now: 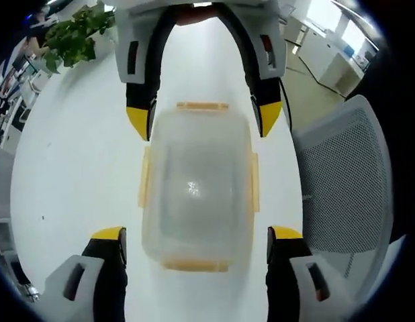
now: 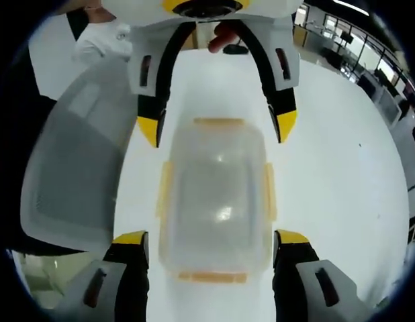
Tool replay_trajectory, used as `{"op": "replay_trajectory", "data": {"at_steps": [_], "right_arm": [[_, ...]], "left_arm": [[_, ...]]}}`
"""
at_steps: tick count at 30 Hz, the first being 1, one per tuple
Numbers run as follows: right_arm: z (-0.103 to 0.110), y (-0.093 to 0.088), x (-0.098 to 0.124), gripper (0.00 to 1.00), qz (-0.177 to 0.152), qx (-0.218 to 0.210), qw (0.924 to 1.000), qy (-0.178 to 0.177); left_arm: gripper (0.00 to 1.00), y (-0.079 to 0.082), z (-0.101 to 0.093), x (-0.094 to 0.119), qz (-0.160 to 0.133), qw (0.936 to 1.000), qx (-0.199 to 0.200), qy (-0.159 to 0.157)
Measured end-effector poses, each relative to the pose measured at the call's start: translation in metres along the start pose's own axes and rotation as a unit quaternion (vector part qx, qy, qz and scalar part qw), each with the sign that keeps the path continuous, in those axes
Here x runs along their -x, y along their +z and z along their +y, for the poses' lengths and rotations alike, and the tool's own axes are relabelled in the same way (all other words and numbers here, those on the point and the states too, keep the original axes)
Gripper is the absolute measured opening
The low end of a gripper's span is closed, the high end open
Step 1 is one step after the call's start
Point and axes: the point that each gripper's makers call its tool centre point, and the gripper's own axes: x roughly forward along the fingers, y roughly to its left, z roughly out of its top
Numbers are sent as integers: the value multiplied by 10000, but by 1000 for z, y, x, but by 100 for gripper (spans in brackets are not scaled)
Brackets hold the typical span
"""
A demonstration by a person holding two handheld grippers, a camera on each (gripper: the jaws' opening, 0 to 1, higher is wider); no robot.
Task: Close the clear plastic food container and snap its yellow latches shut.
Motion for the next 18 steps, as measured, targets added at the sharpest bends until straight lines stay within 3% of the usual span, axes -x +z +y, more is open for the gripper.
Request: {"op": "replay_trajectory", "data": {"at_steps": [18], "right_arm": [[-4,-8,-8,74,188,150,9996,-151]], "left_arm": [[75,-10,1,-11,100,9999,-34,130]]}}
